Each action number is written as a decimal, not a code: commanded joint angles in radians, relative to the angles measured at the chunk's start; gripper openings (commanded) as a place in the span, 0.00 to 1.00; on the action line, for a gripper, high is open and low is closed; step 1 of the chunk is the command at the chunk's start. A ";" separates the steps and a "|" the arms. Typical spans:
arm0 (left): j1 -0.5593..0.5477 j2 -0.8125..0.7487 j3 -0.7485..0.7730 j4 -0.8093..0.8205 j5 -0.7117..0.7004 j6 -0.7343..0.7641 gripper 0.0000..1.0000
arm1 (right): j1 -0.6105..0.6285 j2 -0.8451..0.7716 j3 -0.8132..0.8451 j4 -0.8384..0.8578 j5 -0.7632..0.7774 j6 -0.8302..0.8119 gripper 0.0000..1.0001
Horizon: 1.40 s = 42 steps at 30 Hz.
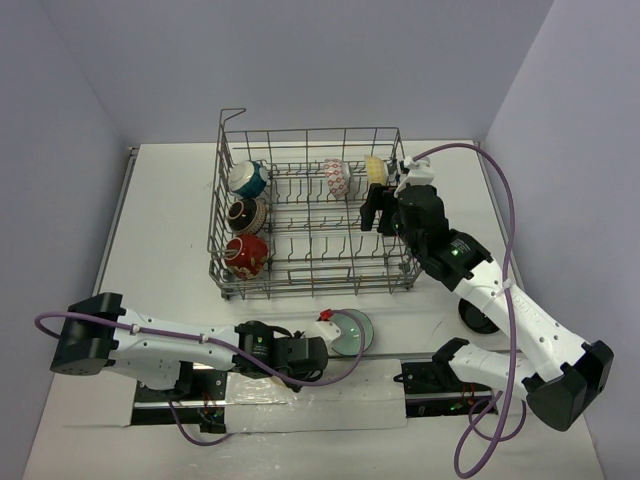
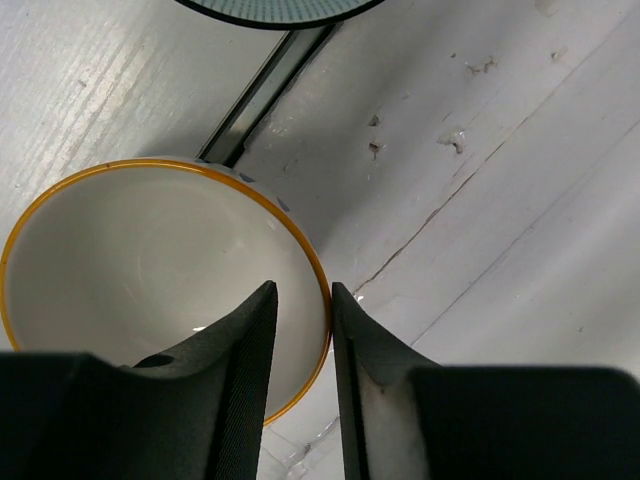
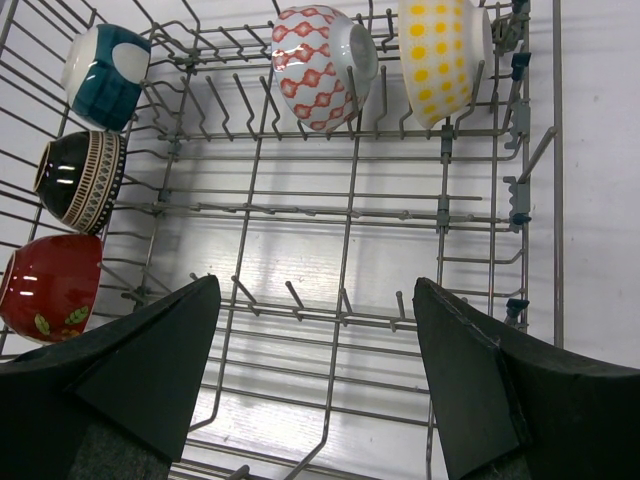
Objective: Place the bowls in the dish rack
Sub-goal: Pick up the bowl from the corner of the board, then insert the bowl into the dish rack.
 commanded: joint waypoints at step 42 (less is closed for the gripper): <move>-0.016 -0.386 0.360 0.126 -0.402 -0.021 0.00 | -0.026 -0.095 0.040 -0.013 0.003 0.022 0.86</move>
